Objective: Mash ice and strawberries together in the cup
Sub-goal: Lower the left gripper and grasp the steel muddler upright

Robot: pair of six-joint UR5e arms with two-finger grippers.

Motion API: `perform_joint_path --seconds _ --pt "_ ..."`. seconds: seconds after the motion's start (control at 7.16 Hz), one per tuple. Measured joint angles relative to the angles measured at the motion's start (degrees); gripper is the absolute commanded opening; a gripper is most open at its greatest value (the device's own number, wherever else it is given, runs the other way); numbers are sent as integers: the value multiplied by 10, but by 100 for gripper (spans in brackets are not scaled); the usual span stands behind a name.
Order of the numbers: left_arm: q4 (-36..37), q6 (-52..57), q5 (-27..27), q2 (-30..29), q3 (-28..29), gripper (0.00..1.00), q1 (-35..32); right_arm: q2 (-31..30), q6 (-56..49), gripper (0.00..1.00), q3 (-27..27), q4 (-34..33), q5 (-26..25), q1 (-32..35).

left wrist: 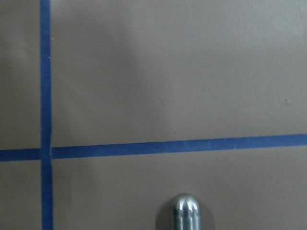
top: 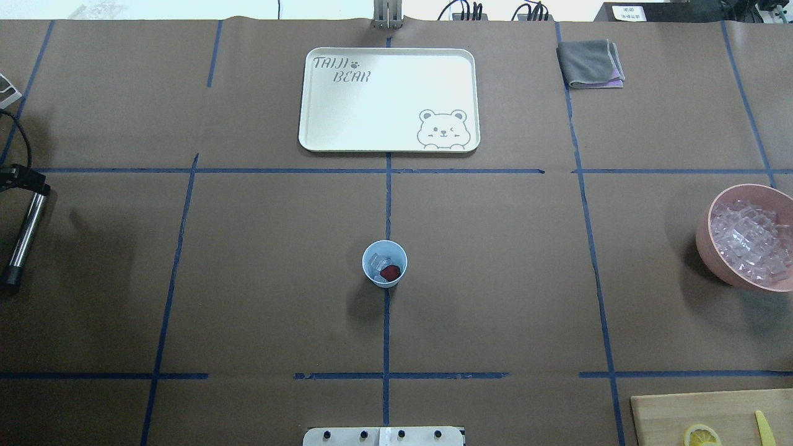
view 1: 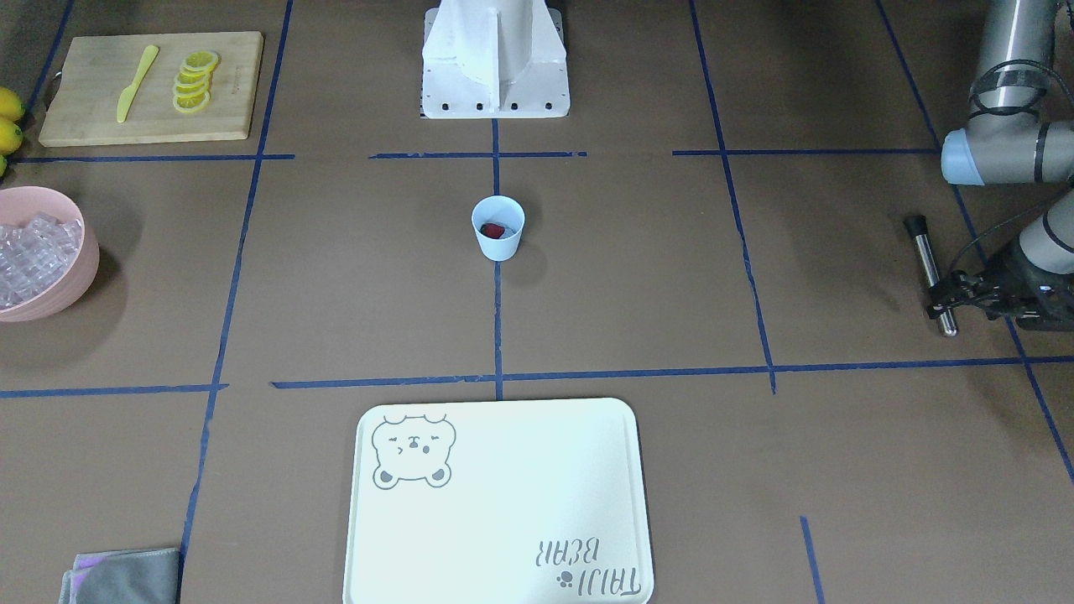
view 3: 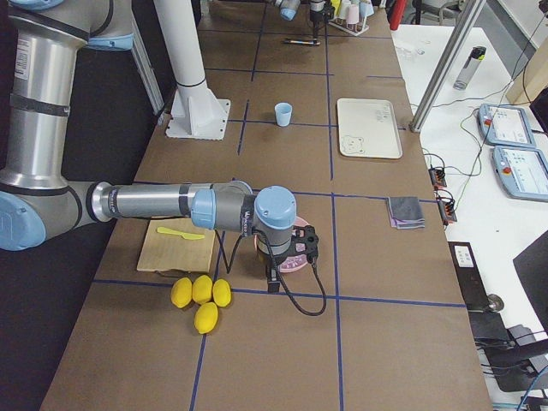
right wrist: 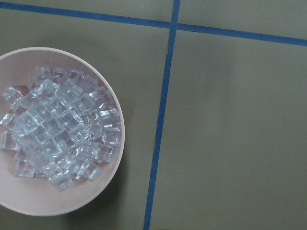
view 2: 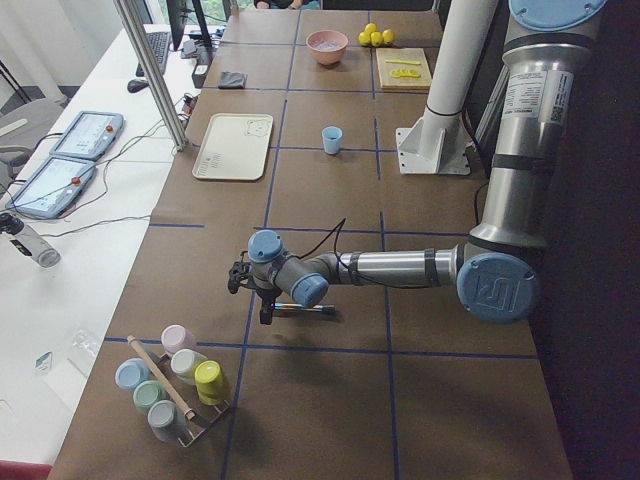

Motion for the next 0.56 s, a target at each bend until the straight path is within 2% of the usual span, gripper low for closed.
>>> perform_joint_path --seconds 0.56 --pt "-4 -10 -22 1 0 100 13 0 0 99 0 0 0 0"
